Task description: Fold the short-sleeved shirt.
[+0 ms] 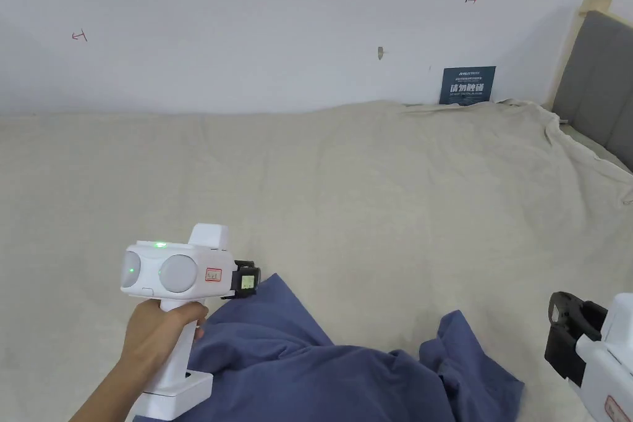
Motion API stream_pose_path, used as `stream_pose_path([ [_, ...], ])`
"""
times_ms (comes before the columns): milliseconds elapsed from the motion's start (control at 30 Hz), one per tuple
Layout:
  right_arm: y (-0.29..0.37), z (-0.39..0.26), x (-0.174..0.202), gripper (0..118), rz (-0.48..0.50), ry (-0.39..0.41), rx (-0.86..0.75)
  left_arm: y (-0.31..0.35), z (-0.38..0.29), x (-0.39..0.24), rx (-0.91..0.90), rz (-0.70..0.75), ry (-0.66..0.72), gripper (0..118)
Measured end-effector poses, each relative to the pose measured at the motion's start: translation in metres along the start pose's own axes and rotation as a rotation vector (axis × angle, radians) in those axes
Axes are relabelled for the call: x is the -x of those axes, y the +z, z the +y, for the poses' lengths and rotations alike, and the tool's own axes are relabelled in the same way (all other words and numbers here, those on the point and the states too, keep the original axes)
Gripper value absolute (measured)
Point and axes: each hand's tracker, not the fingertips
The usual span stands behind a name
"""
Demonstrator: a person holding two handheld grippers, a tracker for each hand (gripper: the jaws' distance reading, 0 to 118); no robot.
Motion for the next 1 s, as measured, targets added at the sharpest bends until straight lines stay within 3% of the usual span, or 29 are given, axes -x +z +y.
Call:
stream_pose_path([
  [33, -0.005, -0.001, 0.0, 0, -0.001, 0.001, 0.009, -0.014, 0.004, 0.0, 0.032, 0.007, -0.006, 79],
  [67, -0.009, -0.002, 0.0, 0, -0.003, 0.003, 0.017, -0.025, 0.006, 0.0, 0.039, 0.006, -0.013, 82],
  [500, -0.048, -0.019, 0.003, 0, -0.011, 0.026, 0.102, -0.14, 0.006, -0.003, 0.225, 0.09, -0.063, 81],
  [567, -0.049, -0.022, 0.001, 0, -0.015, 0.028, 0.115, -0.147, 0.002, -0.005, 0.267, 0.089, -0.067, 66],
  [600, -0.049, -0.023, 0.001, 0, -0.016, 0.027, 0.118, -0.142, 0.0, -0.007, 0.242, 0.095, -0.073, 65],
  [633, -0.049, -0.024, 0.001, 0, -0.018, 0.025, 0.121, -0.14, 0.001, -0.009, 0.239, 0.097, -0.073, 54],
  [700, -0.049, -0.024, 0.003, 0, -0.02, 0.024, 0.129, -0.134, -0.002, -0.013, 0.23, 0.05, -0.109, 8],
  [733, -0.05, -0.024, 0.004, 0, -0.02, 0.023, 0.134, -0.13, -0.004, -0.017, 0.23, 0.053, -0.118, 1],
  [833, -0.054, -0.023, 0.003, 0, -0.015, 0.021, 0.148, -0.124, -0.011, -0.023, 0.229, 0.074, -0.174, 0],
  [1000, -0.075, -0.021, -0.003, 0, 0.013, 0.043, 0.179, -0.074, -0.008, -0.025, 0.113, 0.053, -0.109, 0],
])
